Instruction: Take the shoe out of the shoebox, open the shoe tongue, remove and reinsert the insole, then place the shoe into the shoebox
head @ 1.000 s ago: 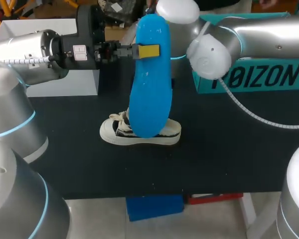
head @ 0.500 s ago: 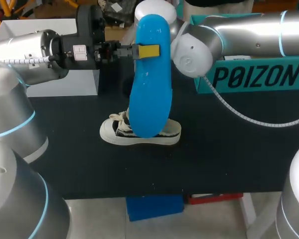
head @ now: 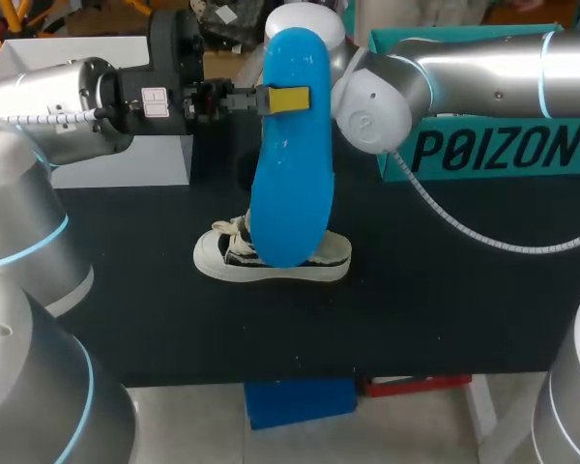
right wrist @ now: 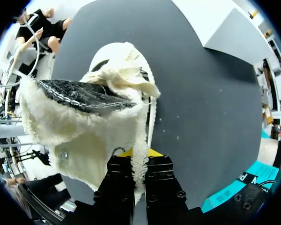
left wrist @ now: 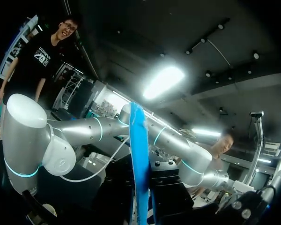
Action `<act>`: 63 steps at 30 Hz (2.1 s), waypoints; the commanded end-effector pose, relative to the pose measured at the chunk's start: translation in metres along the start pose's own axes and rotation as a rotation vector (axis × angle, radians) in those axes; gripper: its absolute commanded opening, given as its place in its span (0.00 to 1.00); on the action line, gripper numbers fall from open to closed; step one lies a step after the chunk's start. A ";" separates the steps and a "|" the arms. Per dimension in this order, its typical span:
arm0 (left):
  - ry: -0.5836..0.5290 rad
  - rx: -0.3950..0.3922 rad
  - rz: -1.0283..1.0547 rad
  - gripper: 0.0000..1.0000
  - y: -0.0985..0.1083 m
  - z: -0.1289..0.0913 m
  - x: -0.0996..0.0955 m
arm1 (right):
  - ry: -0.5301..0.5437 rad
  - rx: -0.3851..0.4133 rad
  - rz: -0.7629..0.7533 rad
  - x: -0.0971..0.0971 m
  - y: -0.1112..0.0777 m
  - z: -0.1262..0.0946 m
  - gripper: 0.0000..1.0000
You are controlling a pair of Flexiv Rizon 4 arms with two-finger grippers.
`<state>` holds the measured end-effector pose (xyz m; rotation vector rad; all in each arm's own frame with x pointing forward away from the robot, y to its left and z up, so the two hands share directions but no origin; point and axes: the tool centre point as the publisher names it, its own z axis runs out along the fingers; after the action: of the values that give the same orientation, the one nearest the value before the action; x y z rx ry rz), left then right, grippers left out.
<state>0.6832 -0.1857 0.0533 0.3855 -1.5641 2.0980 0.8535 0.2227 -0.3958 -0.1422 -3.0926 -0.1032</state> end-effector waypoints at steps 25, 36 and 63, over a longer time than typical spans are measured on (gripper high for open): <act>-0.005 -0.001 -0.001 0.00 0.000 0.001 0.001 | -0.034 -0.003 0.686 0.014 -0.026 -0.088 0.00; -0.005 -0.001 -0.001 0.00 0.000 0.001 0.001 | -0.142 -0.139 1.294 0.018 -0.026 -0.103 0.00; -0.005 -0.001 -0.001 0.00 0.000 0.001 0.001 | -0.155 -0.188 1.523 -0.019 -0.027 -0.030 0.00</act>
<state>0.6831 -0.1857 0.0533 0.3855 -1.5641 2.0980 0.8711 0.1910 -0.3589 -2.3384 -2.1940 -0.2711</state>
